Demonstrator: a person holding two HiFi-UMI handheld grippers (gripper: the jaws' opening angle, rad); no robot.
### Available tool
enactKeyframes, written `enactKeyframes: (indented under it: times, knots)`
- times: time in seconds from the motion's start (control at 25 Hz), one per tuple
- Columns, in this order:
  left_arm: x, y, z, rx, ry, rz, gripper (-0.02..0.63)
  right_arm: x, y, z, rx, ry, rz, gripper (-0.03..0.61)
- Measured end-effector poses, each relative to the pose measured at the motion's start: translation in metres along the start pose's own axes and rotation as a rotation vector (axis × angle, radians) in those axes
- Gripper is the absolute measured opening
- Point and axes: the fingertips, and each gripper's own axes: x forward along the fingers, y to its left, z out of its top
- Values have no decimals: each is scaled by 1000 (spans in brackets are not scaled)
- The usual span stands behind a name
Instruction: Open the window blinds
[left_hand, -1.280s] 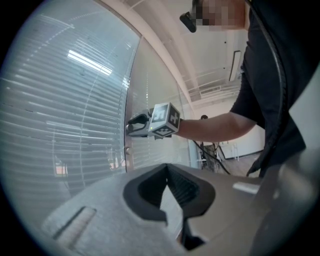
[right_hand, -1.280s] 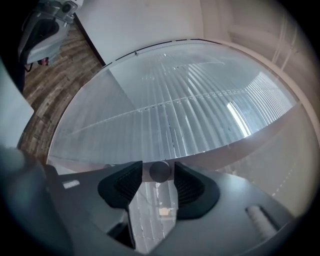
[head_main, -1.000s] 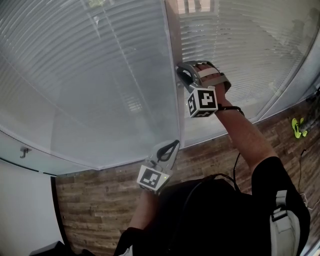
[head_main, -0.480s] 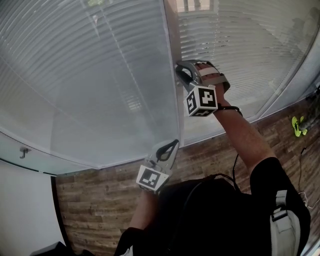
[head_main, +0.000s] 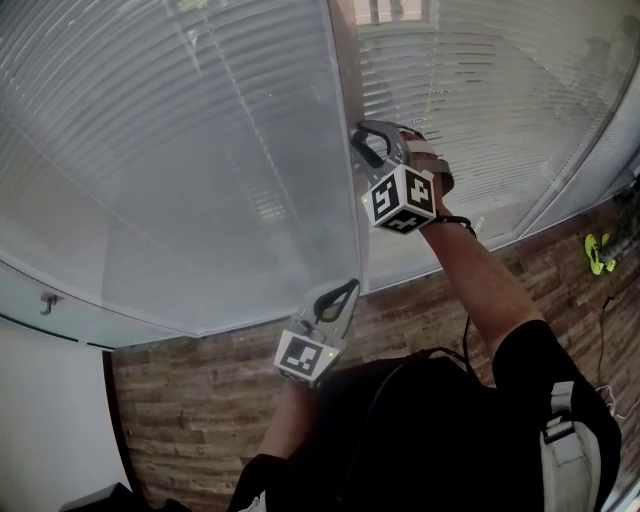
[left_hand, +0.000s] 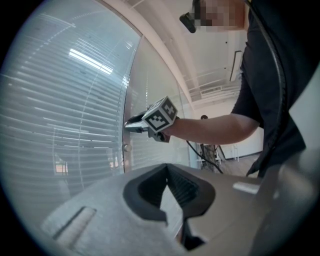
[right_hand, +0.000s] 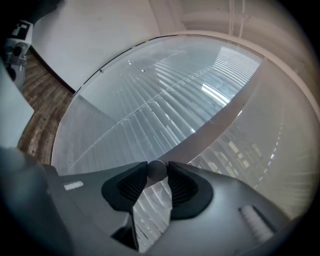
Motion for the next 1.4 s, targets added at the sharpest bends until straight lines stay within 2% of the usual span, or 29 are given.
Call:
enactKeyframes:
  times: [0.32,0.92,1.32,1.4]
  knots:
    - [-1,3,2,-1,11,8,4,-1,-9,1,225,-35,-18,132]
    - [-3,4,-5,-2,23,16,5,4,-10,-18,854,-150,-37,135]
    - [-2,4,-5,3,26,14,5,3,-13,-18,1115,-194,-29,135]
    - [-1,5,-6,4,28,16,5,4,-14,-18,1142,-200,-28,135]
